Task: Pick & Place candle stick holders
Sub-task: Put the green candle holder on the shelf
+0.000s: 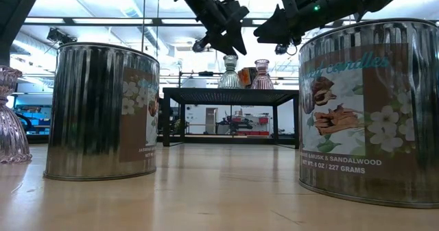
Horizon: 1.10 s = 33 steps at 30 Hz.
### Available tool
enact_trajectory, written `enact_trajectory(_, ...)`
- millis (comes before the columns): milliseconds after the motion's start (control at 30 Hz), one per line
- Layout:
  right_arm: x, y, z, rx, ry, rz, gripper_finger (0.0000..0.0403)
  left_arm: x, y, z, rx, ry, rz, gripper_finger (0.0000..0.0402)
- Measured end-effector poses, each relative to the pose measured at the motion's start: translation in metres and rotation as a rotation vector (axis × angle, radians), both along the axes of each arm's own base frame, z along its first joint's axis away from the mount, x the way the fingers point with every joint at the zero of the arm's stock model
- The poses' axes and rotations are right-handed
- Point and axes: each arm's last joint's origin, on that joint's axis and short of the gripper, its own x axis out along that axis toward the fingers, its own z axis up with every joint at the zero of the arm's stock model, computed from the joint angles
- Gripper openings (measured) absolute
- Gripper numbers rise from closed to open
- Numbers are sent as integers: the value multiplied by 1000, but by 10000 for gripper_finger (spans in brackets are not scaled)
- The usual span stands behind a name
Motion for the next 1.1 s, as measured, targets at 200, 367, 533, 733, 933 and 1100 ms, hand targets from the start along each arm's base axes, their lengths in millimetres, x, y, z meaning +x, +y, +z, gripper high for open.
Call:
enact_trajectory(200,0,0,0,0,0,0,231,0,0,0,0,0,-2,192)
enact_trajectory(367,0,0,-1,2,8,0,231,-14,-5,15,-4,14,-1,192)
enact_trajectory(533,0,0,-1,2,10,0,231,-37,-19,39,-31,21,9,192)
enact_trajectory(733,0,0,0,0,-2,2,231,-40,-38,25,-38,192,38,182)
enact_trajectory(933,0,0,0,13,-4,0,231,-17,-41,-5,-1,283,36,177)
enact_trajectory(1100,0,0,0,19,-5,-1,231,-7,-34,-18,13,292,43,177)
